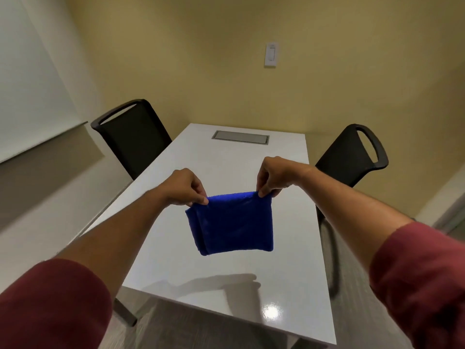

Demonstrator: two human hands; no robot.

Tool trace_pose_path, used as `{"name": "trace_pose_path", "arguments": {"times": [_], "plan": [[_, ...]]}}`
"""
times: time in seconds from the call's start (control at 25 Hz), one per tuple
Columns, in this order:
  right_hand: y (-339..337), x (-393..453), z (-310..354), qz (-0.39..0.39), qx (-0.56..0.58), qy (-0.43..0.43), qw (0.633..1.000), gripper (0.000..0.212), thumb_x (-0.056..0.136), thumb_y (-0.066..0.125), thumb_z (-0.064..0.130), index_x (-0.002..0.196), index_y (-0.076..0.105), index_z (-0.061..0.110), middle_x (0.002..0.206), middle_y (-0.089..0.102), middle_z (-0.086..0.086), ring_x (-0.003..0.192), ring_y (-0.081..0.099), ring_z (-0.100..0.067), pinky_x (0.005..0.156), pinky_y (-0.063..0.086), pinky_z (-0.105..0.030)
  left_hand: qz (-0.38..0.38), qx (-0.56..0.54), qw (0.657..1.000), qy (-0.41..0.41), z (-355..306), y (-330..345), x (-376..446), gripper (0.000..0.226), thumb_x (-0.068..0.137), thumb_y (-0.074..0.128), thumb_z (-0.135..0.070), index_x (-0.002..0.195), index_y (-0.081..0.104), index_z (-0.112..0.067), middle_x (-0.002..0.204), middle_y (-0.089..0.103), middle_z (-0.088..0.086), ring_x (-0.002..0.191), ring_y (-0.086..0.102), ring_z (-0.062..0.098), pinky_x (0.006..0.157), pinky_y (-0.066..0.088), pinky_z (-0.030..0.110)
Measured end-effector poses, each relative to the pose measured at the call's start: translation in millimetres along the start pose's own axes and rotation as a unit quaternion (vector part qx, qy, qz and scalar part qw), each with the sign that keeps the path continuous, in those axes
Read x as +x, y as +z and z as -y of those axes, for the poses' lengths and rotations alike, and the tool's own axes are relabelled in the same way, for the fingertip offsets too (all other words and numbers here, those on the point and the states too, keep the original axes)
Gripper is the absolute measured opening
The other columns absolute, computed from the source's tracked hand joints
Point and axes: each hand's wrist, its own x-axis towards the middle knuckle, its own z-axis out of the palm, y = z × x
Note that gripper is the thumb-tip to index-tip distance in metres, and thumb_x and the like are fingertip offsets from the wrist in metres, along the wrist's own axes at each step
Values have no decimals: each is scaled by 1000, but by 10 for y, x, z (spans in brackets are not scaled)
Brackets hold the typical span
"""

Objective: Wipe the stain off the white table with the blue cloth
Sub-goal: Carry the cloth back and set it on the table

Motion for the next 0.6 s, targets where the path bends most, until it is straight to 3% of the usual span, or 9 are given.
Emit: {"name": "trace_pose_path", "arguments": {"times": [0.12, 0.24, 0.36, 0.6], "plan": [[-1, 83, 423, -15, -2, -2, 1000, 9, 79, 80, 7, 80, 78, 17, 74, 74, 4, 57, 72, -6, 53, 56, -14, -3, 2, 1000, 12, 208, -351, -139, 2, 79, 78, -13, 79, 76, -12, 82, 76, 8, 81, 73, 21, 71, 61, 30], [22, 215, 863, -22, 10, -4, 1000, 14, 78, 81, 6, 75, 78, 20, 73, 75, 2, 64, 75, -12, 59, 60, -20, -6, 10, 1000, 18, 469, -724, -271, 7, 78, 80, -14, 74, 74, -16, 78, 75, 4, 77, 73, 18, 61, 58, 20], [61, 410, 1313, -40, 21, -5, 999, 15, 77, 81, 6, 74, 79, 20, 75, 77, 0, 72, 76, -18, 63, 62, -24, -19, 23, 999, 20, 780, -1118, -357, 13, 78, 80, -15, 69, 72, -21, 72, 73, -1, 69, 72, 13, 52, 53, 14], [179, 884, 2074, -46, 9, -13, 999, 9, 79, 80, 8, 80, 80, 17, 78, 78, -2, 72, 76, -16, 62, 61, -22, -48, 43, 998, 12, 1389, -1731, -396, 14, 78, 80, -17, 69, 72, -23, 72, 72, -1, 68, 71, 13, 52, 52, 14]]}}
